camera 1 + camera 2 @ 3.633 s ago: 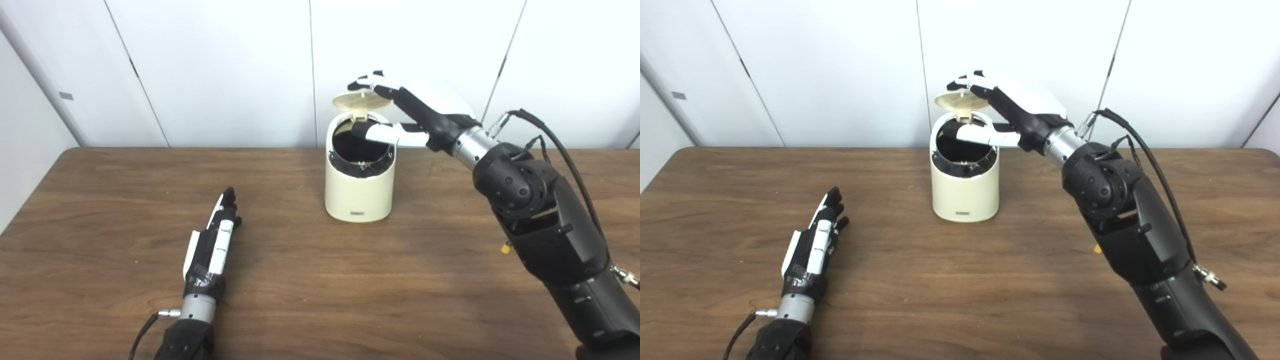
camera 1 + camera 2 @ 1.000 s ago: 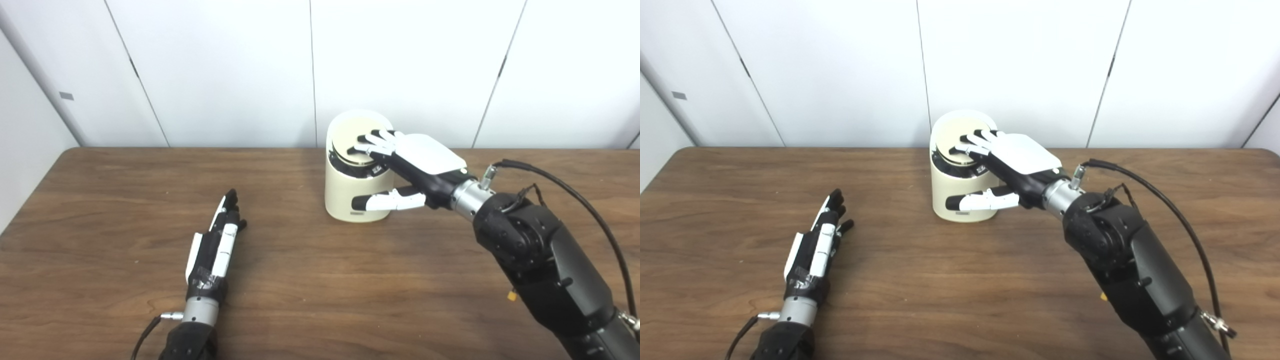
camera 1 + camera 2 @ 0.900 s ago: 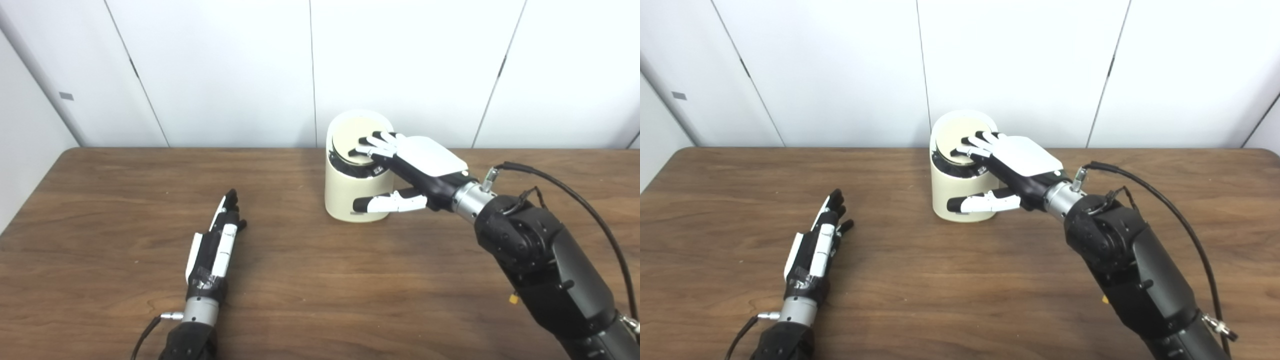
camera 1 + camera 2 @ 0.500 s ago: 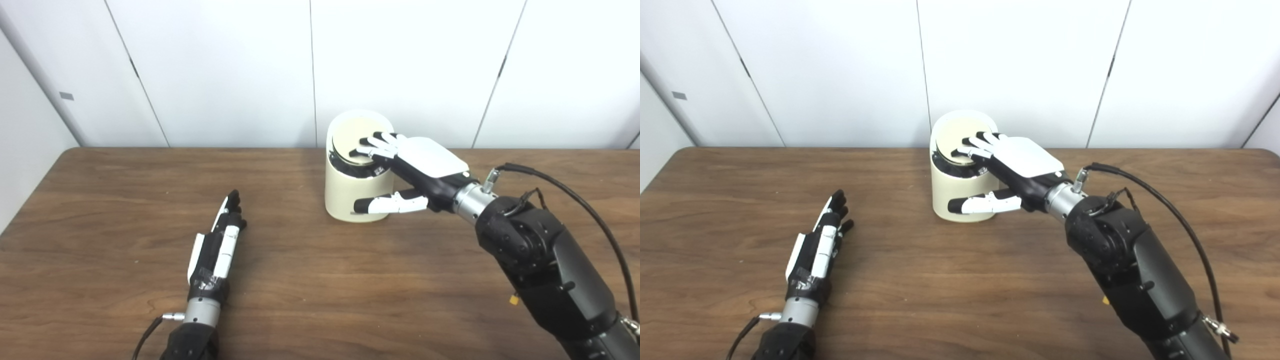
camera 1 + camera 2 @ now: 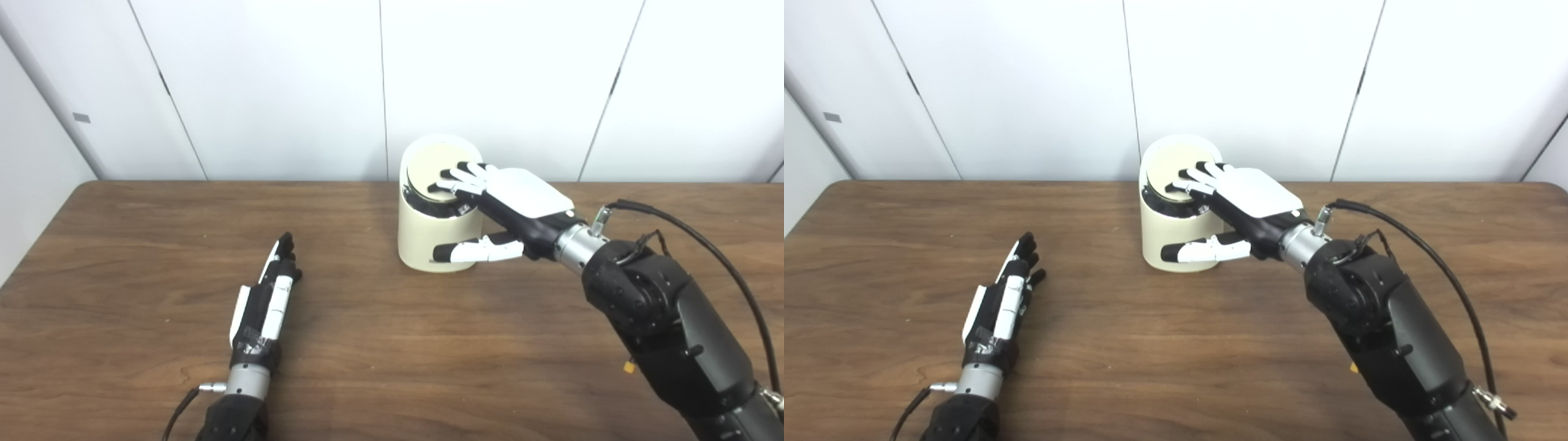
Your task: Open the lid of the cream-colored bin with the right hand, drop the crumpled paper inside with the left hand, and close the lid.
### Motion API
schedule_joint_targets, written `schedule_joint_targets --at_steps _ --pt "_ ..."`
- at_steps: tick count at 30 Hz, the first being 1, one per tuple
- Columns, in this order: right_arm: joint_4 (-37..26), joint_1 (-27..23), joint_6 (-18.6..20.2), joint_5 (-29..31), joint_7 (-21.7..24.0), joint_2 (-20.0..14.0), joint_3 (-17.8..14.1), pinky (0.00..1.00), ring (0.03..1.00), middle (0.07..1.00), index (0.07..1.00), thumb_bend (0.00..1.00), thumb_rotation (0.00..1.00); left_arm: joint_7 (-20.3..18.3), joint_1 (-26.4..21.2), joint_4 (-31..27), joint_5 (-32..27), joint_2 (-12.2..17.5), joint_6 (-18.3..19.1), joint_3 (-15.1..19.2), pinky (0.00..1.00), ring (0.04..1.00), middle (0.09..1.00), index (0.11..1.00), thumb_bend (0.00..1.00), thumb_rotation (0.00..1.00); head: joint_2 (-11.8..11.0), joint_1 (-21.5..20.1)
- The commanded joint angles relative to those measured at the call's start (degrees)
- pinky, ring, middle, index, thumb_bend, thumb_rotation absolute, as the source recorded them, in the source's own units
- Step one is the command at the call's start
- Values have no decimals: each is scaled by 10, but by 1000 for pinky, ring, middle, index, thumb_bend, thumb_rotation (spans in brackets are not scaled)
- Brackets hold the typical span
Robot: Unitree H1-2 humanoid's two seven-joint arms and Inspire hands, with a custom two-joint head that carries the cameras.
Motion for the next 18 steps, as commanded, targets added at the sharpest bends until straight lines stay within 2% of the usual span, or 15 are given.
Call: schedule_joint_targets --at_steps 1,6,18 --pt "-4 -20 -1 -2 5 -1 -2 1000 1000 970 905 666 1000 3 7 2 8 1 15 -2 1000 1000 1000 1000 778 894 0 1" --pt "-4 -21 9 -4 20 -2 0 1000 1000 964 918 684 1000 2 8 -3 9 2 20 -2 1000 1000 1000 1000 770 905 1 1" --pt "-12 -23 30 4 60 -8 6 1000 1000 948 879 703 1000 -2 11 -17 9 4 30 -3 1000 1000 1000 1000 753 908 8 2"
